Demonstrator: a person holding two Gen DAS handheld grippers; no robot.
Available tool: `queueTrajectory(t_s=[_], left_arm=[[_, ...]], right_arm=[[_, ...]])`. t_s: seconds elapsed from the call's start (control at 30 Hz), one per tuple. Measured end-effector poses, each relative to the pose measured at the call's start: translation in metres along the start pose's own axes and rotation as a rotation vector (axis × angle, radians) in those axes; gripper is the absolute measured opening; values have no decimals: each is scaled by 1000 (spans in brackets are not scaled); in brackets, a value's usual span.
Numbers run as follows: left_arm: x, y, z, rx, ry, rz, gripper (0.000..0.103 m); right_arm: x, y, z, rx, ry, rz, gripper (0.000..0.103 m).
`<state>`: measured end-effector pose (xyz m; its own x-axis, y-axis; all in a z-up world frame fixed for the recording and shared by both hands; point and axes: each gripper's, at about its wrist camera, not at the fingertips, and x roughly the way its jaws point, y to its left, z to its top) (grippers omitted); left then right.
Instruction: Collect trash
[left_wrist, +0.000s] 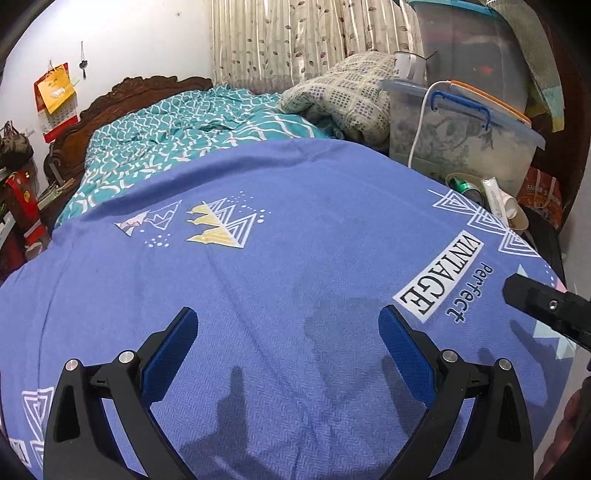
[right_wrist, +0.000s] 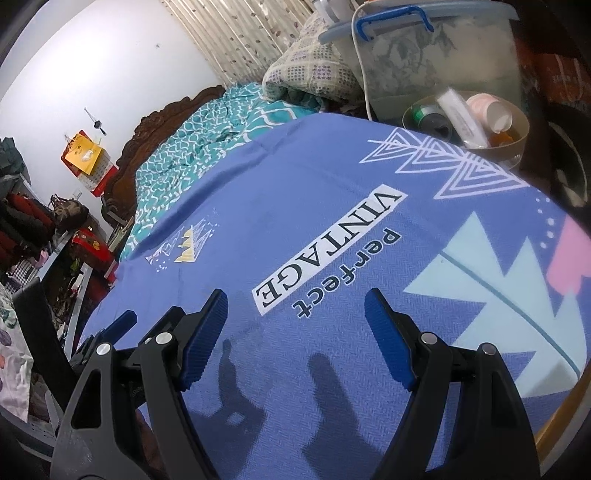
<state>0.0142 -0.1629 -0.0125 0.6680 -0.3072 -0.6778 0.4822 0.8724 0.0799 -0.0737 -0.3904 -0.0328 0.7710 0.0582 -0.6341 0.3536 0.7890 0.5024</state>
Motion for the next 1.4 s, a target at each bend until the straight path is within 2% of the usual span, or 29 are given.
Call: queueTrajectory(t_s=[0.5,0.7,0.9,1.13,1.4], left_arm=[[-1,9,-1,-44,7,15,94],[2,21,-2,-107,37,-2,94],[1,31,-2,-152,30,4,94],[-8,29,-1,-137,-8,13,94],[-18,13,2,-68,-40,69,94]], right_arm=[[2,2,-1,-9,9,-5,77],[3,3,-1,-4,13,-5,77],[3,4,-4,-4,17,-6,77],[3,3,-4,-4,18,-7,77],[2,0,-3,-2,11,-5,77]])
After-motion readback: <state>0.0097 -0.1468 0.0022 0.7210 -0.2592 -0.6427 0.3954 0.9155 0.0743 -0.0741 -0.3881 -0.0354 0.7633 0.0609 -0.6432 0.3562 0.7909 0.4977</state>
